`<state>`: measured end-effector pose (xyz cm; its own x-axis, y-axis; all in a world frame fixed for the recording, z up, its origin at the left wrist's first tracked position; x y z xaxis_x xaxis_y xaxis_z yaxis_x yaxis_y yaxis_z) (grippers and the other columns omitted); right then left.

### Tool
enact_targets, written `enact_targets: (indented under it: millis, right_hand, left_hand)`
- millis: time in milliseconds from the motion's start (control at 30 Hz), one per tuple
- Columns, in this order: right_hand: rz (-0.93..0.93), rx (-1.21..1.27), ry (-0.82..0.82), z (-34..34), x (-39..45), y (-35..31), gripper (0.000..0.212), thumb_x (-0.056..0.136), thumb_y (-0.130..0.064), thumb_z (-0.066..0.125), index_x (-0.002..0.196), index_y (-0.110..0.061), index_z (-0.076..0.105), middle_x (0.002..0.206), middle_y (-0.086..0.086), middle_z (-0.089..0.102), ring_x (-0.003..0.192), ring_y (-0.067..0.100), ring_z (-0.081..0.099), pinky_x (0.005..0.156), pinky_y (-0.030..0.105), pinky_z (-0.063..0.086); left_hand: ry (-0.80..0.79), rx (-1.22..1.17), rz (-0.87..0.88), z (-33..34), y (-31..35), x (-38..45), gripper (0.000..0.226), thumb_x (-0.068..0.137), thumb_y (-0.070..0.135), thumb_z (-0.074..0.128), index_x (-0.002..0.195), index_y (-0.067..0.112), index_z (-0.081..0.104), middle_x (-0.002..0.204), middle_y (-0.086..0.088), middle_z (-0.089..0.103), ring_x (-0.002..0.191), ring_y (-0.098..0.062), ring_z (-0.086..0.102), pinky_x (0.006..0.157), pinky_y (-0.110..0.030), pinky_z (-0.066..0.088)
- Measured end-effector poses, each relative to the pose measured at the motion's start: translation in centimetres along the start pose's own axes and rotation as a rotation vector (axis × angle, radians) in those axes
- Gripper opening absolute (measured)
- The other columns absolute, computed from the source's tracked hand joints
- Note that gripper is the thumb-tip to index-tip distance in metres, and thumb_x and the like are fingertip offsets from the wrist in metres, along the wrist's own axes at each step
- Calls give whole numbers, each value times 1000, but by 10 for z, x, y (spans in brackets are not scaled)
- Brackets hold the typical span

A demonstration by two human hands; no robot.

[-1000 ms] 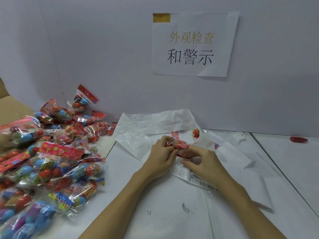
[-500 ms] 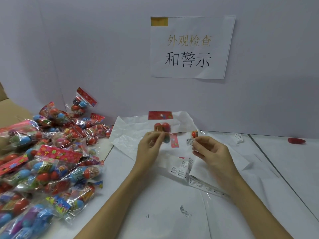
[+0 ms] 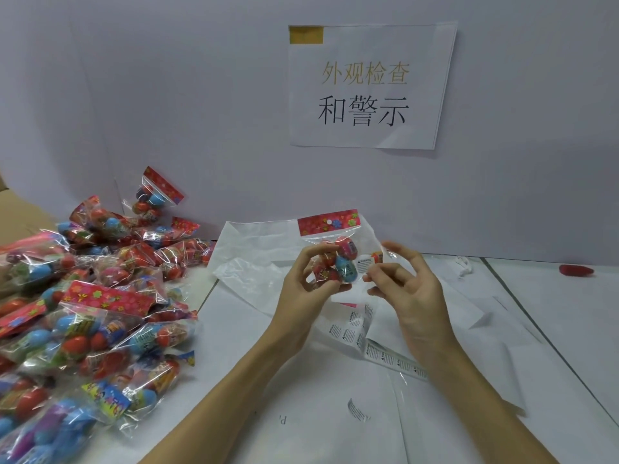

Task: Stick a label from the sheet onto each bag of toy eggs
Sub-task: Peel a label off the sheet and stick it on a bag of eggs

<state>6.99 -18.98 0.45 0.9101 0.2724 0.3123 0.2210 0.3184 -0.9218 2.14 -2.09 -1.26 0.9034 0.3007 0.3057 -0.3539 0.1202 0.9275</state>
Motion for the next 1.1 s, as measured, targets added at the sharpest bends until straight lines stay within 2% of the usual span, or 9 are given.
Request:
enact_targets:
  millis: [133, 267, 467, 600, 733, 933, 1100]
  right_hand:
    - [-93, -169, 1, 1, -1, 2, 41, 94, -14, 76, 130, -27, 61, 90, 1, 77, 89, 13, 73, 75, 24, 60]
    - [-131, -256, 20, 0, -1, 3, 38, 95, -14, 75, 127, -28, 62, 88, -4, 75, 97, 15, 73, 82, 30, 63]
    - [-123, -275, 32, 0, -1, 5, 36, 95, -12, 74, 128, -22, 63, 87, -3, 73, 93, 15, 74, 82, 28, 63]
    - [-117, -279, 32, 1, -1, 5, 34, 95, -10, 74, 126, -22, 64, 87, 1, 73, 89, 15, 74, 78, 24, 62]
    - [-115, -313, 33, 3, -2, 5, 33, 95, -12, 74, 123, -25, 64, 90, 3, 72, 90, 13, 73, 76, 21, 60]
    - [-105, -363, 40, 5, -4, 4, 31, 94, -16, 75, 121, -28, 64, 94, 2, 73, 91, 9, 72, 82, 25, 63]
    - [-87, -408, 48, 5, -5, 2, 32, 94, -18, 75, 123, -25, 65, 99, -1, 73, 94, 15, 72, 88, 33, 64]
  left_hand:
    - [-32, -10, 8, 7, -1, -3, 50, 91, -9, 68, 126, 28, 64, 125, 4, 72, 114, -30, 72, 92, -37, 61]
    - [-34, -24, -3, 10, 0, -5, 44, 93, 1, 73, 129, 25, 63, 128, 5, 70, 116, -31, 70, 100, -44, 59]
    - [-27, -36, -25, 15, 5, -6, 39, 92, 21, 80, 127, 31, 65, 127, 7, 70, 115, -28, 71, 94, -36, 60]
    - [-7, 9, -25, 16, 7, -7, 38, 89, 28, 81, 123, 37, 66, 125, 15, 71, 112, -26, 73, 89, -31, 61]
    - [21, 42, -27, 15, 7, -8, 36, 87, 33, 80, 120, 40, 66, 125, 17, 70, 109, -29, 74, 93, -35, 62]
    - [55, 62, -9, 13, 7, -8, 29, 93, 25, 77, 116, 38, 66, 123, 15, 72, 103, -31, 75, 88, -32, 62]
    - [81, 78, 5, 12, 5, -7, 29, 93, 24, 77, 112, 43, 66, 119, 22, 72, 100, -22, 77, 79, -23, 61]
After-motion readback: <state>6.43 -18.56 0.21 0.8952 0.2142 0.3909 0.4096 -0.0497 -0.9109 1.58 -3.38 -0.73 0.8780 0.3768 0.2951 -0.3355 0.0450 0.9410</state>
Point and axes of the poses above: each hand's wrist, its own x-axis towards the middle knuckle, its own z-axis out of the palm, y = z × x, the point moved 4 cm from there along x, towards the middle knuckle
